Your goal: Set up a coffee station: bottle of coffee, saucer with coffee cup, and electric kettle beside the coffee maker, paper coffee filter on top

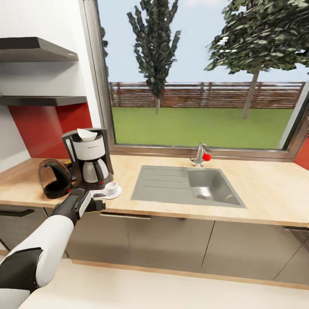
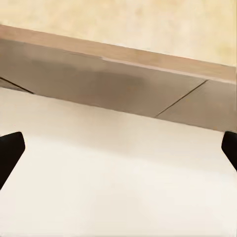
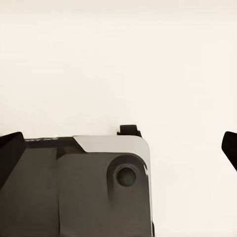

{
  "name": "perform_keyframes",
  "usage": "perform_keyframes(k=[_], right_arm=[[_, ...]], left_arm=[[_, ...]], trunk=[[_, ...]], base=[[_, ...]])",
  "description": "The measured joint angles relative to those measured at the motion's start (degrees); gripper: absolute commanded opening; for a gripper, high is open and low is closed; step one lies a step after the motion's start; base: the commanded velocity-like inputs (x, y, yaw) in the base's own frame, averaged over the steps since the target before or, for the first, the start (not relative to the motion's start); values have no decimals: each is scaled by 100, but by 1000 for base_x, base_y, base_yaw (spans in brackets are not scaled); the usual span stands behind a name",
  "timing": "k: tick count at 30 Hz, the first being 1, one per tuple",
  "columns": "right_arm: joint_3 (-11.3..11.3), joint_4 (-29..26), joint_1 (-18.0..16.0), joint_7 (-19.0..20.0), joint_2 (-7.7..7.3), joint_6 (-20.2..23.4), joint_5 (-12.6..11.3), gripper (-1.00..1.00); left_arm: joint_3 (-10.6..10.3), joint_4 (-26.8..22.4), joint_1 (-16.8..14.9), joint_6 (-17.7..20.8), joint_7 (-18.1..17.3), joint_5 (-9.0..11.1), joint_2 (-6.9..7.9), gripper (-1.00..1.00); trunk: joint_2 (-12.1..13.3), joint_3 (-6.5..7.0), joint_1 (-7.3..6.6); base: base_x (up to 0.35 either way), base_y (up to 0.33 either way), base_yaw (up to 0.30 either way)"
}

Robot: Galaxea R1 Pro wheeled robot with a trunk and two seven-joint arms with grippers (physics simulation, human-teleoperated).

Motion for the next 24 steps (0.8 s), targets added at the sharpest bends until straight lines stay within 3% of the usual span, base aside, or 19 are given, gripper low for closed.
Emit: perform_keyframes(k=[2, 4, 10, 11, 12, 14, 15, 16, 17, 18, 22, 24], right_arm=[[0, 0, 0, 3, 0, 1, 0, 100], [2, 0, 0, 0, 3, 1, 0, 100], [8, 8, 0, -2, 4, 2, 12, 100], [9, 8, 0, -2, 4, 2, 11, 100], [9, 8, 0, -2, 4, 2, 10, 100], [9, 9, 0, -2, 4, 2, 9, 100], [9, 7, 0, -2, 4, 2, 6, 100], [7, 4, -1, -2, 6, 2, 2, 100], [5, 2, 0, -2, 7, 2, -2, 100], [4, 2, 0, -2, 8, 2, -4, 100], [-11, -5, 0, -2, 12, 8, -25, 100], [-19, -7, 0, -2, 13, 10, -31, 100]], left_arm=[[4, 8, 21, -12, -18, -4, 22, 100], [12, 3, 293, -321, -48, -7, 61, 100], [26, 13, 1680, -3010, -87, 70, 383, 100], [25, 16, 1794, -3259, -86, 91, 397, 100], [24, 40, 2097, -3969, -78, 147, 424, 100], [16, 82, 2563, -4723, -73, 198, 436, 100], [7, 88, 2882, -4995, -73, 217, 435, 100], [3, 94, 3450, -5232, -79, 232, 428, 100], [2, 96, 3866, -5276, -80, 234, 427, 100], [0, 94, 3840, -5290, -80, 235, 427, 100], [3, 170, 4473, -5327, -68, 226, 426, 100], [6, 334, 4632, -5332, -48, 223, 430, 100]], trunk=[[0, 0, -1], [1, -1, -2], [0, -2, -2], [0, -1, -2], [-1, -1, -3], [-1, -2, -3], [0, -1, -2], [-1, -3, -2], [-1, -2, -2], [0, -1, -2], [-1, -3, -2], [-1, -2, -2]], base=[[-60, 0, 0], [-16, 0, 0], [-2, 0, 0], [0, 0, 0], [0, 0, 0], [0, 0, 0], [0, 0, 0], [0, 0, 0], [0, 0, 0], [0, 0, 0], [0, 0, 0], [0, 0, 0]])
